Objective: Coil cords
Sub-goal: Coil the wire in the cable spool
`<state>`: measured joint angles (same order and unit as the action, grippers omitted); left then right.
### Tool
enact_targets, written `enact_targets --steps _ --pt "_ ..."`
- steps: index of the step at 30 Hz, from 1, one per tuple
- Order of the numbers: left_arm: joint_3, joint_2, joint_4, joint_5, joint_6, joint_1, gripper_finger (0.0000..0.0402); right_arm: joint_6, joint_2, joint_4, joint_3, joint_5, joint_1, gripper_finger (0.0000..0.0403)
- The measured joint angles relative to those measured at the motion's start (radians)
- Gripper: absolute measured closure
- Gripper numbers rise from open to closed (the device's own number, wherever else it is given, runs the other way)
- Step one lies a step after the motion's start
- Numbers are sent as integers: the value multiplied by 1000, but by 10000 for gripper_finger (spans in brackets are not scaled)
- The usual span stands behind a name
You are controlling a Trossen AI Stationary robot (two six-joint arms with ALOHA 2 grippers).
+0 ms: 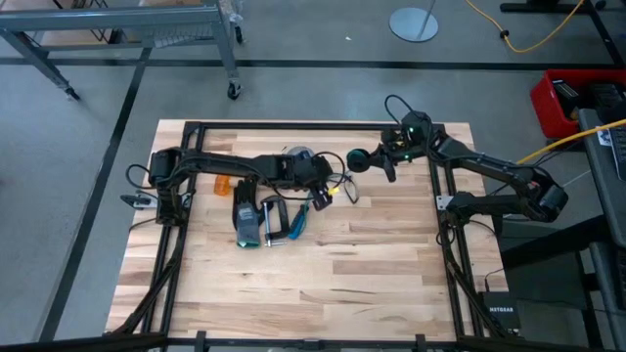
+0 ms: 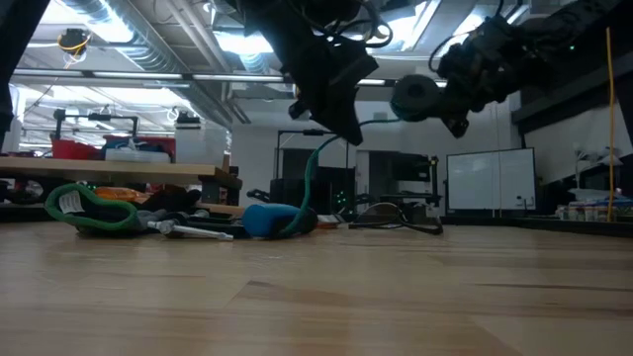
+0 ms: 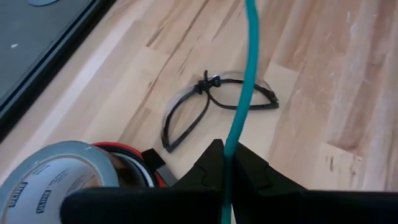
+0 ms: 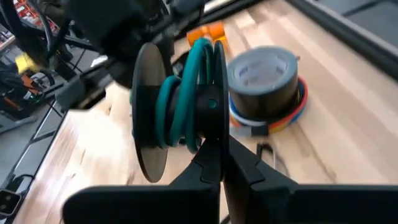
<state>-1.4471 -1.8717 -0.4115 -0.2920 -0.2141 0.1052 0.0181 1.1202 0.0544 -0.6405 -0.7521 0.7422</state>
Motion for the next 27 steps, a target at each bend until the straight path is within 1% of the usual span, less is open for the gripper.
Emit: enact_targets --steps 4,8,11,18,27 --pt "0 0 4 0 -13 -10 401 -2 0 -1 -49 -1 0 401" --pt "0 0 0 0 -19 -14 401 -26 0 12 -79 -44 0 401" --pt "0 0 -22 0 -17 -14 401 -39 0 69 -96 -51 0 401" --pt "0 -2 -120 0 -15 -14 401 -132 1 255 -119 -49 0 401" --pt "0 -2 -176 0 -15 -12 401 -155 1 316 -120 -50 0 401"
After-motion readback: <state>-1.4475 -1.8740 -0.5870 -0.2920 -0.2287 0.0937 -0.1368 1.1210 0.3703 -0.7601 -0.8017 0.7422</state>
